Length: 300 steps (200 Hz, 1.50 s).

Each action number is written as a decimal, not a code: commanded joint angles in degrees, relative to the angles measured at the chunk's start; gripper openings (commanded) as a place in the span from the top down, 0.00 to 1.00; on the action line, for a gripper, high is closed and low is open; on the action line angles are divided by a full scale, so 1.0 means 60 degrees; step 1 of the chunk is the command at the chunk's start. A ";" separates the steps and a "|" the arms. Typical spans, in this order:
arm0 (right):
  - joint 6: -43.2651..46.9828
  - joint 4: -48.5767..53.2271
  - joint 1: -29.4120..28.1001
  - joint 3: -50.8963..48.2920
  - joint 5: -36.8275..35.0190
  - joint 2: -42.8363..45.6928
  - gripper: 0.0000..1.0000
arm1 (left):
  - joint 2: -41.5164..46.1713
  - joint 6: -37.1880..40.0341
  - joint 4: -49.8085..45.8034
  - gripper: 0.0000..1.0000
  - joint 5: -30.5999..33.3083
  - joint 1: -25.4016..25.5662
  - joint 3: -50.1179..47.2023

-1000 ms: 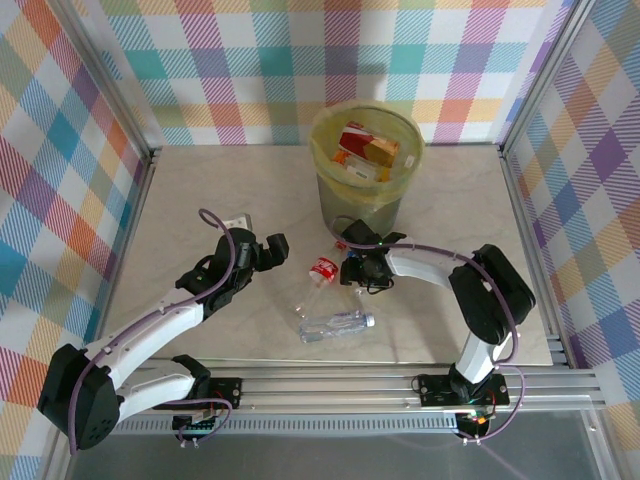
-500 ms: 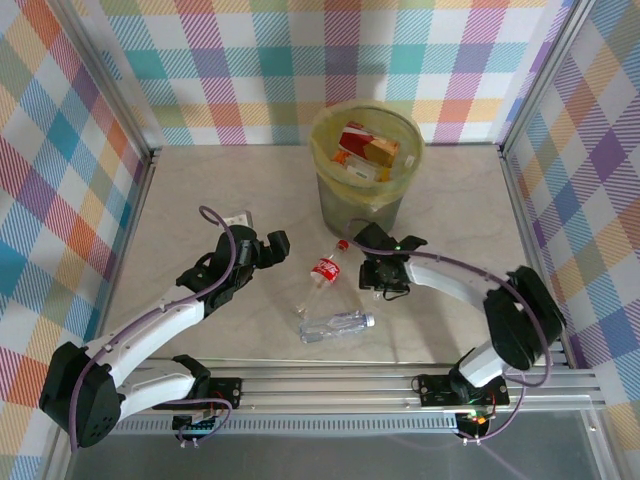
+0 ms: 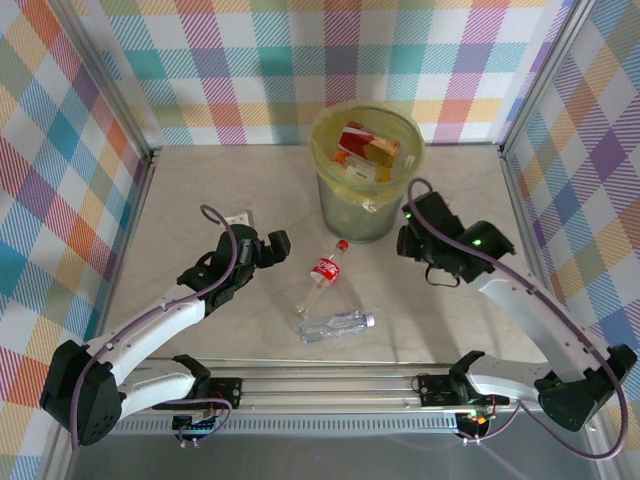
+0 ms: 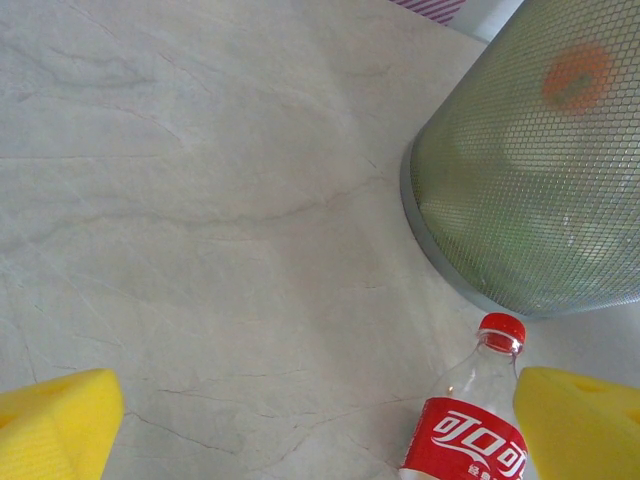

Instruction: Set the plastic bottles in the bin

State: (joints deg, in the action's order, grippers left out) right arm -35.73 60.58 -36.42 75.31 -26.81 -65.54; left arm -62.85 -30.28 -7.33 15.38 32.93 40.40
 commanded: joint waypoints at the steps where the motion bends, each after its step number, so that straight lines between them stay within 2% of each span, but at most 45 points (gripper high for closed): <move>1: 0.1716 0.0098 0.0371 0.1182 -0.0049 -0.0106 0.69 | 0.0072 0.0280 0.0137 0.00 -0.0328 0.0050 0.0370; 57: 0.6462 -0.1614 0.0958 0.4107 0.2010 -0.2438 0.68 | -0.0234 0.0594 0.0282 0.00 -0.1372 0.0060 0.0578; 96: 0.8509 -0.1748 0.1201 0.5757 0.3165 -0.4168 0.66 | -0.0339 0.0535 0.0373 0.00 -0.1694 0.0064 0.0653; 124: 0.9067 -0.1567 0.1572 0.6504 0.3927 -0.4969 0.65 | -0.0363 0.0616 0.0306 0.00 -0.1870 0.0064 0.0826; 171: 0.9784 -0.1263 0.2126 0.7158 0.4779 -0.5724 0.52 | -0.0394 0.0595 0.0225 0.00 -0.1976 0.0064 0.0936; 236: 1.0035 -0.0773 0.2275 0.7848 0.4571 -0.6672 0.40 | -0.0474 0.0708 0.0053 0.00 -0.2191 0.0064 0.1072; 256: 1.0048 -0.0794 0.2271 0.7707 0.4516 -0.6639 0.33 | -0.0438 0.0739 0.0003 0.00 -0.2225 0.0064 0.1074; 286: 1.0045 -0.0866 0.2279 0.7561 0.4300 -0.6654 0.18 | -0.0492 0.0876 -0.0037 0.00 -0.2345 0.0063 0.1124; 300: 1.0027 -0.0871 0.2277 0.7576 0.4319 -0.6658 0.14 | -0.0553 0.1023 -0.0078 0.00 -0.2455 0.0064 0.1154</move>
State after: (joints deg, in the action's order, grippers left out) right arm 23.75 55.33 -22.90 120.86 -0.99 -105.95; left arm -65.67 -26.39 -7.35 2.28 32.93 45.17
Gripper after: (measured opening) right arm 0.836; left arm 0.998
